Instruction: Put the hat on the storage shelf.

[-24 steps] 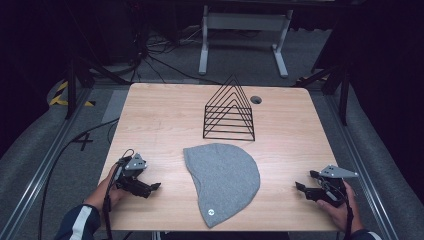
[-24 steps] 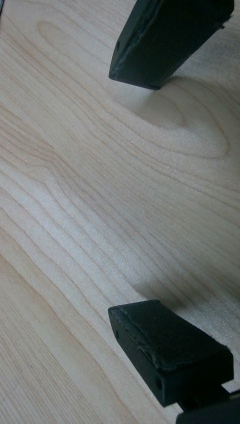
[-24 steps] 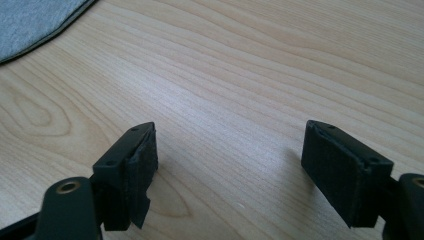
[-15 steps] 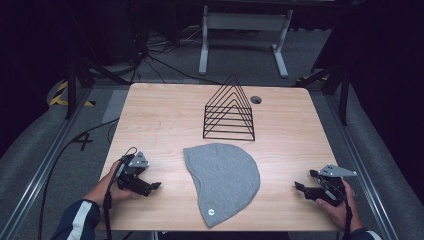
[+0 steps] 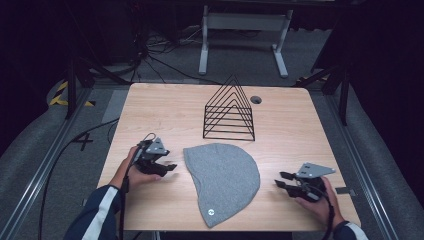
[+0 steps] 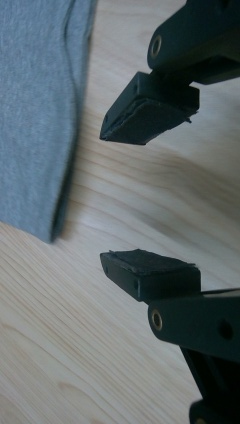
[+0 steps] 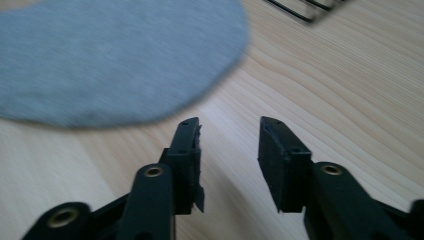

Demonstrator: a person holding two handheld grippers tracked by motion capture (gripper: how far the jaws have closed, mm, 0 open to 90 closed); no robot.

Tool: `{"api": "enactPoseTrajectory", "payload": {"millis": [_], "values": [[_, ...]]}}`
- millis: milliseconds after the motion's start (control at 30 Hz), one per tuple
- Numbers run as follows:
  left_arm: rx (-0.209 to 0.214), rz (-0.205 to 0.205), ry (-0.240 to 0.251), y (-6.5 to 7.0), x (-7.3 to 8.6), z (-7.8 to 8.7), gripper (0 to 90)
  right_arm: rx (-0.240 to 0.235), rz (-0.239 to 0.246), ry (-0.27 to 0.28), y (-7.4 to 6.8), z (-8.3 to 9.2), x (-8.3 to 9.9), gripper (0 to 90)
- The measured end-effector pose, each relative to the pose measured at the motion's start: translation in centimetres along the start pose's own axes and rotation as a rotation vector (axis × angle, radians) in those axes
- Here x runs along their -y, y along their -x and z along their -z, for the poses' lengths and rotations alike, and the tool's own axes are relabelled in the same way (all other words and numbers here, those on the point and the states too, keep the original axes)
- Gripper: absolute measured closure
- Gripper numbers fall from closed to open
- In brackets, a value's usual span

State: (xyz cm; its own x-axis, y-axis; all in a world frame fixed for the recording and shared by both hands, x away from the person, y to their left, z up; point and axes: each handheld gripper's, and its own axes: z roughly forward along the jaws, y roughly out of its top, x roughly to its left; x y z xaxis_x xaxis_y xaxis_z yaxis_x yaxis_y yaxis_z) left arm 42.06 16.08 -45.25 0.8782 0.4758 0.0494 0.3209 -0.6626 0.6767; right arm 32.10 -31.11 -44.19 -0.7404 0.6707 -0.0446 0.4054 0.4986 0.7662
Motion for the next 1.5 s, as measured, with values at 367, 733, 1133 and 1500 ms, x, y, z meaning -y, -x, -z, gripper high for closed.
{"api": "enactPoseTrajectory", "payload": {"millis": [367, 733, 1133, 1500], "values": [[0.052, -0.082, 0.006, 1.8, -4.5, -4.3, 44.9, -0.251, 0.151, 0.047, -9.1, -6.2, -4.9, 87.0], [0.089, -0.061, -0.038, 2.8, -4.4, -5.0, 46.6, -0.298, 0.205, -0.066, -10.7, -7.9, -4.2, 86.3], [0.155, -0.101, -0.062, 9.2, -3.2, -3.4, 50.1, -0.13, 0.083, -0.078, -4.7, -6.4, -3.0, 87.1], [0.227, -0.126, -0.055, 13.5, -3.9, -3.8, 51.9, -0.009, 0.031, -0.097, -2.0, -5.9, -2.9, 84.6]]}}
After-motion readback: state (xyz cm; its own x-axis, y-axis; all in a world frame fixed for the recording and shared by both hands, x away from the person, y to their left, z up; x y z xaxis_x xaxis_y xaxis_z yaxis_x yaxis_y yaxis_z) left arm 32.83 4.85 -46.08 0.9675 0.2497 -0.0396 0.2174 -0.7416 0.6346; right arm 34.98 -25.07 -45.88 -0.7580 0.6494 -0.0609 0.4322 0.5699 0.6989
